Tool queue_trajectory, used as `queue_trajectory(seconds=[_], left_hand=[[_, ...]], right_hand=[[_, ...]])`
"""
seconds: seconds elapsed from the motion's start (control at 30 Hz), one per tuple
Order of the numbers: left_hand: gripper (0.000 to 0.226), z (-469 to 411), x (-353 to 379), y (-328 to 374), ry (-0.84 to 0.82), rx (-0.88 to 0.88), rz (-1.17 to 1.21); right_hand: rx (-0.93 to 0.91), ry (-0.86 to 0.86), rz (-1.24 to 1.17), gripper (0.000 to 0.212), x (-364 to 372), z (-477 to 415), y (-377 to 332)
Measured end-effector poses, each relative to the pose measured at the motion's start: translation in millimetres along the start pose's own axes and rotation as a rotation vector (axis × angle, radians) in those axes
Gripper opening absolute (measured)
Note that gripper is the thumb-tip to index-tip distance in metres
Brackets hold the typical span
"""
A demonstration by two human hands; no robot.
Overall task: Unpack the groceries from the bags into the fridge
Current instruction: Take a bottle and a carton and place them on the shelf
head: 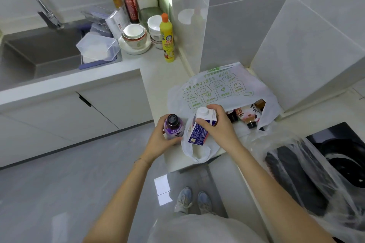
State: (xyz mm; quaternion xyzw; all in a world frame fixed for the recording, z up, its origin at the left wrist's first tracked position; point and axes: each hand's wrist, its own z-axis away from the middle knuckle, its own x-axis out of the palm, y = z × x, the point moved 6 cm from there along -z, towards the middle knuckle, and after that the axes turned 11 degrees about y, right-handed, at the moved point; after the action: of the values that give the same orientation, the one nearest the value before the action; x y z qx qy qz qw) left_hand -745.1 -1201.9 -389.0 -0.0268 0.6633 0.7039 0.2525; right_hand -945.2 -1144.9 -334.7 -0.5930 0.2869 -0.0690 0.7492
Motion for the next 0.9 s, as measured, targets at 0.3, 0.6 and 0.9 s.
queue_trajectory(seconds=[0.3,0.6,0.9], left_hand=[[0.068,10,-7,6,0.122,0.005,0.039],[0.067,62,-60,65,0.295,0.096,0.137],[0.071,200,-102,80,0.599,0.067,0.122]], right_hand=[[-0.061,-0.056,0.072,0.051,15,14,-4],[-0.037,-0.039,-0.088,0.065,21,41,-33],[-0.137,-0.483,-0.279,0.047,52,113,-70]])
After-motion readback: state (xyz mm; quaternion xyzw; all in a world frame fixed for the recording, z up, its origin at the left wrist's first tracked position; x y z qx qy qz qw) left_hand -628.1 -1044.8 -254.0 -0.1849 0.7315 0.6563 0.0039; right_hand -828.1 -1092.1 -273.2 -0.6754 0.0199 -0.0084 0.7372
